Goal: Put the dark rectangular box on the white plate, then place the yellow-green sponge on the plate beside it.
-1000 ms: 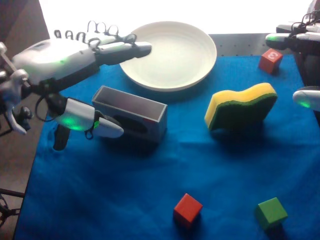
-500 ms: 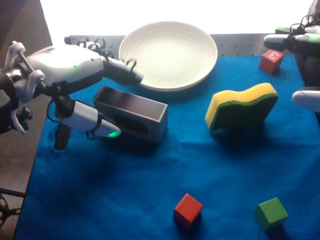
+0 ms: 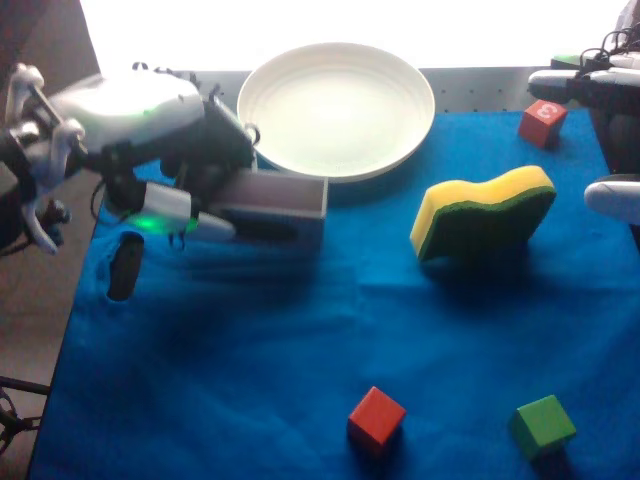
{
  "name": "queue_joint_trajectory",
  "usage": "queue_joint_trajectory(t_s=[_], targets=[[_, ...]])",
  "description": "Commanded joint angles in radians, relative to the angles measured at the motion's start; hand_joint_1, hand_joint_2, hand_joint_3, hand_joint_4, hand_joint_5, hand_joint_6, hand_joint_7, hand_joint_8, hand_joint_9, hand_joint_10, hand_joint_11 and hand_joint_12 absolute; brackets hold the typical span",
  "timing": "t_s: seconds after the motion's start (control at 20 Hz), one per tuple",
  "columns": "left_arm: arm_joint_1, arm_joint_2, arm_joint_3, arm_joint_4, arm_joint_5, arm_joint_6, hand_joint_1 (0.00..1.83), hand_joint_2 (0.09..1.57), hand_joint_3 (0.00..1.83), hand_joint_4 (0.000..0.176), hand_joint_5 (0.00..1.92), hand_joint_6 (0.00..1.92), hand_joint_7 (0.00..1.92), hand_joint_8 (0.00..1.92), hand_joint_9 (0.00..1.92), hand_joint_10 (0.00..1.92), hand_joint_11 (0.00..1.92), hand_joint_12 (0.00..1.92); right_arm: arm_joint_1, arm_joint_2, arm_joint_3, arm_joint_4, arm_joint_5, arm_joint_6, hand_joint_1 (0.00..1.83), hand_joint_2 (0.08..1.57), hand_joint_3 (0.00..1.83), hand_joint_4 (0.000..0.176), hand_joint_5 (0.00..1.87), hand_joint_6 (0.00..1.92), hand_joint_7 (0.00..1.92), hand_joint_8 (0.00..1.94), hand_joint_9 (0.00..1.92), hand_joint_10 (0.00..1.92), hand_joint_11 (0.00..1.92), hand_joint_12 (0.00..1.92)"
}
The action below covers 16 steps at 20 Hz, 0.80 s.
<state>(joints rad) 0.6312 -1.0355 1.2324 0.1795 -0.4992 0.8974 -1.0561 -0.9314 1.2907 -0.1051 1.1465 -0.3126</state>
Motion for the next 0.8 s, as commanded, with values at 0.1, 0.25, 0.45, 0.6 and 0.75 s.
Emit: queue_joint_trajectory(t_s=[0.1,0.25,0.45,0.6,0.75], targets=[[-0.082,0.027,-0.007,0.001,-0.188,0.001,1.24,1.09,0.0,0.0,0.95,1.02,1.1,0.86,1.04,0.84,0.85,1.35,0.014,0.001,0.006,0.04,0.117,0.008,0.55,1.2,0.0,0.112,0.31,0.0,0.19,0.0,0.18,0.0,0.02,0.45],[-0.165,-0.001,0.033,0.001,-0.206,0.001,1.39,1.06,0.0,0.0,0.97,0.93,1.16,0.74,1.0,1.04,0.46,1.2,0.014,-0.002,0.006,0.04,0.117,0.008,0.53,1.2,0.0,0.122,0.31,0.0,0.18,0.0,0.17,0.0,0.01,0.46],[-0.238,-0.113,0.162,-0.029,-0.136,0.0,1.38,1.06,0.0,0.0,1.0,0.92,1.16,0.68,1.04,1.0,0.77,1.32,0.014,-0.011,0.012,0.041,0.117,0.008,0.56,1.21,0.0,0.102,0.31,0.0,0.18,0.0,0.15,0.0,0.0,0.46],[-0.263,-0.224,0.289,-0.062,-0.048,-0.001,1.38,1.08,0.0,0.0,0.94,1.11,1.13,0.73,0.97,1.01,0.54,1.25,0.015,-0.025,0.025,0.034,0.117,0.008,0.57,1.21,0.0,0.098,0.33,0.0,0.19,0.0,0.15,0.0,0.0,0.45],[-0.278,-0.318,0.405,-0.094,0.03,-0.001,1.37,1.1,0.0,0.0,0.87,1.14,1.07,0.82,0.98,1.05,0.73,1.18,0.018,-0.029,0.029,0.029,0.117,0.008,0.58,1.21,0.0,0.101,0.32,0.0,0.18,0.0,0.14,0.0,0.0,0.42]])
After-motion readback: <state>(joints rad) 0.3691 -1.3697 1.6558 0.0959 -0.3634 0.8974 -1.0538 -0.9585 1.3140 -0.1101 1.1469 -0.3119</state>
